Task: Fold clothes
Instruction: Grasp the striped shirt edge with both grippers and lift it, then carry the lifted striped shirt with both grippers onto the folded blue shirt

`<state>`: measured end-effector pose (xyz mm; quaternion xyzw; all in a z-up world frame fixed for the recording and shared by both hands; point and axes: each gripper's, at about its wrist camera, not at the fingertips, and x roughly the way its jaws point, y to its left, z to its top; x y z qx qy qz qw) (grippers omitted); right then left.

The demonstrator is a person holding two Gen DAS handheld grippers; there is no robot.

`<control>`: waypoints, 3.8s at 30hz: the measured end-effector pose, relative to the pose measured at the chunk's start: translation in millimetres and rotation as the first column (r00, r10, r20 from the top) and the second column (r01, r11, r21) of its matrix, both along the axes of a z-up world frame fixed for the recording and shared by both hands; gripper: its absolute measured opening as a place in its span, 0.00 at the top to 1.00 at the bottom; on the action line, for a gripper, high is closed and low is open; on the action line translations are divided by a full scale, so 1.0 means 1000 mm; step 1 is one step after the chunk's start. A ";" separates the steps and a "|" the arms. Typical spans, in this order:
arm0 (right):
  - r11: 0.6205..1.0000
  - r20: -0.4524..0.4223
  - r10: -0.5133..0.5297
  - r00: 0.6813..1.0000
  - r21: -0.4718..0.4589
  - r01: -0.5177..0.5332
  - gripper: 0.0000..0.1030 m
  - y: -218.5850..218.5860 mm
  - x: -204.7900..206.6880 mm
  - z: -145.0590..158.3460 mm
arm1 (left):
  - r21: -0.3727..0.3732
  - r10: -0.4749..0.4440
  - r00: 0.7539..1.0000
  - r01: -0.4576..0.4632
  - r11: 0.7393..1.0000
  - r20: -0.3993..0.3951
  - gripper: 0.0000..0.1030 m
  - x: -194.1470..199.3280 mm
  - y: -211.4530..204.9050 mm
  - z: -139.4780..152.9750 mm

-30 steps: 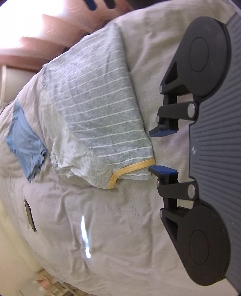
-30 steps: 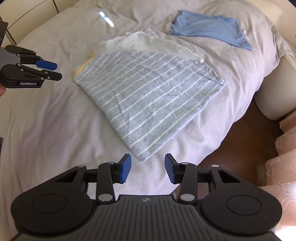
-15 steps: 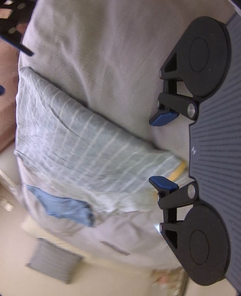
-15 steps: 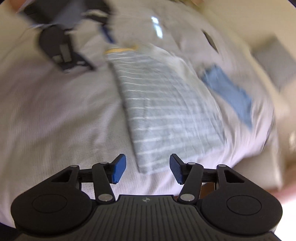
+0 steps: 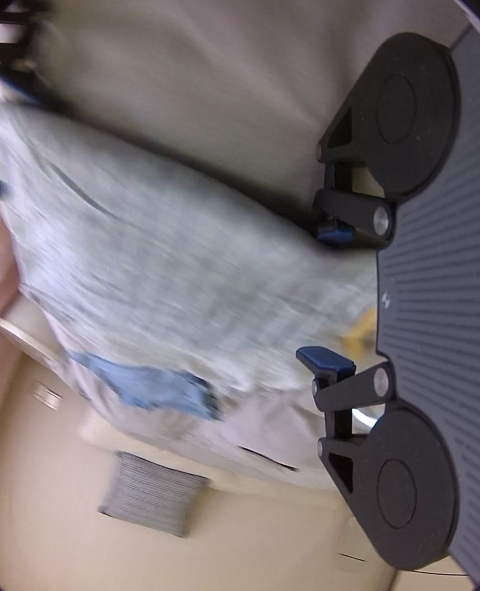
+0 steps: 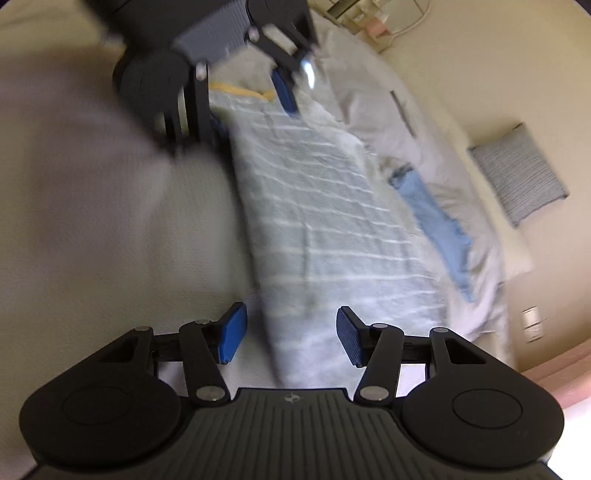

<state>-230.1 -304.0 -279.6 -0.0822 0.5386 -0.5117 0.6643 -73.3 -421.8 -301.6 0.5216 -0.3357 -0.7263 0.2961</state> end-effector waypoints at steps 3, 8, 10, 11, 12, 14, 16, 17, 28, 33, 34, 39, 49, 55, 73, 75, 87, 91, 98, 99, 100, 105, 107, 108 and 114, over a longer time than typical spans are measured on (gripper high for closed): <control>0.999 -0.016 -0.029 0.999 -0.014 0.029 0.51 -0.003 -0.013 0.000 | -0.009 -0.034 0.999 0.035 0.999 0.023 0.57 0.001 -0.002 -0.001; 1.000 -0.043 -0.003 0.999 -0.011 0.003 0.57 -0.013 -0.016 -0.002 | 0.013 -0.021 0.999 0.020 1.000 0.030 0.67 -0.004 0.000 0.008; 1.000 -0.055 0.024 0.998 -0.006 -0.025 0.61 -0.013 -0.013 -0.004 | 0.022 -0.015 0.999 0.014 1.000 0.032 0.78 -0.006 0.000 0.012; 0.999 -0.056 0.034 0.998 0.004 -0.033 0.66 -0.014 -0.013 -0.005 | 0.027 -0.012 0.999 0.011 1.000 0.034 0.86 -0.007 0.001 0.013; 0.999 -0.056 0.042 0.998 0.016 -0.041 0.73 -0.016 -0.014 -0.005 | 0.032 -0.008 0.999 0.007 0.999 0.035 0.91 -0.008 0.001 0.015; 0.998 -0.050 0.058 0.997 0.041 -0.056 0.83 -0.019 -0.016 -0.004 | 0.041 -0.002 0.999 0.001 0.999 0.038 0.94 -0.010 0.002 0.019; 0.995 -0.037 0.070 0.997 0.067 -0.068 0.95 -0.021 -0.019 0.000 | 0.050 0.004 0.999 -0.006 0.999 0.040 0.95 -0.012 0.002 0.022; 0.995 -0.030 0.077 0.997 0.071 -0.074 0.97 -0.022 -0.021 0.005 | 0.055 0.007 0.999 -0.009 0.998 0.042 0.95 -0.013 0.002 0.024; 0.991 -0.033 0.133 0.991 -0.010 -0.133 0.99 -0.038 -0.063 0.108 | 0.002 0.055 0.998 -0.055 0.998 -0.044 0.96 -0.044 -0.006 0.129; 0.986 -0.054 0.143 0.988 -0.080 -0.147 0.99 -0.053 -0.087 0.158 | -0.011 0.068 0.994 -0.069 0.998 -0.081 0.96 -0.067 -0.018 0.179; 0.985 -0.053 0.142 0.988 -0.091 -0.147 0.99 -0.055 -0.093 0.167 | -0.010 0.073 0.994 -0.074 0.997 -0.086 0.96 -0.073 -0.023 0.187; 0.978 -0.051 0.163 0.985 -0.122 -0.168 0.99 -0.078 -0.124 0.200 | 0.002 0.105 0.989 -0.106 0.994 -0.105 0.96 -0.106 -0.062 0.219; 0.954 -0.032 0.242 0.970 -0.176 -0.244 0.99 -0.210 -0.198 0.237 | 0.008 0.226 0.966 -0.226 0.974 -0.126 0.95 -0.196 -0.200 0.248; 0.901 -0.068 0.294 0.953 -0.313 -0.300 0.99 -0.332 -0.234 0.257 | -0.088 0.320 0.933 -0.337 0.938 -0.163 0.95 -0.242 -0.285 0.253; 0.929 -0.069 0.370 0.926 0.025 -0.369 0.92 -0.417 -0.298 0.041 | 0.125 0.395 0.917 -0.398 0.909 0.053 0.74 -0.275 -0.296 0.042; 0.928 -0.071 0.373 0.925 0.039 -0.371 0.91 -0.416 -0.301 0.041 | 0.121 0.388 0.918 -0.395 0.911 0.075 0.76 -0.269 -0.298 0.043; 0.921 -0.091 0.389 0.917 0.062 -0.385 0.98 -0.410 -0.302 0.041 | 0.127 0.340 0.939 -0.344 0.930 0.054 0.96 -0.265 -0.285 0.041; 0.914 -0.097 0.405 0.909 0.074 -0.399 0.98 -0.399 -0.305 0.039 | 0.145 0.331 0.941 -0.338 0.930 0.067 0.96 -0.266 -0.281 0.028; 0.912 -0.151 0.408 0.901 0.103 -0.396 0.96 -0.404 -0.298 0.025 | 0.154 0.353 0.933 -0.360 0.920 0.075 0.92 -0.268 -0.292 0.022; 0.914 -0.149 0.404 0.903 0.102 -0.392 0.94 -0.403 -0.298 0.028 | 0.150 0.353 0.932 -0.361 0.920 0.075 0.91 -0.267 -0.291 0.023; 0.916 -0.148 0.401 0.904 0.101 -0.389 0.93 -0.403 -0.298 0.030 | 0.146 0.354 0.932 -0.362 0.921 0.075 0.90 -0.266 -0.290 0.024; 0.918 -0.131 0.396 0.909 0.099 -0.385 0.93 -0.395 -0.300 0.035 | 0.139 0.360 0.929 -0.368 0.919 0.080 0.92 -0.263 -0.289 0.023; 0.918 -0.116 0.393 0.912 0.105 -0.382 0.97 -0.394 -0.300 0.034 | 0.131 0.360 0.930 -0.368 0.921 0.078 0.93 -0.262 -0.290 0.022; 0.919 -0.107 0.388 0.915 0.110 -0.377 0.98 -0.395 -0.300 0.033 | 0.127 0.370 0.926 -0.377 0.917 0.075 0.93 -0.261 -0.291 0.022; 0.927 -0.097 0.368 0.925 0.120 -0.356 0.98 -0.393 -0.300 0.029 | 0.148 0.402 0.911 -0.411 0.900 0.089 0.93 -0.256 -0.289 0.017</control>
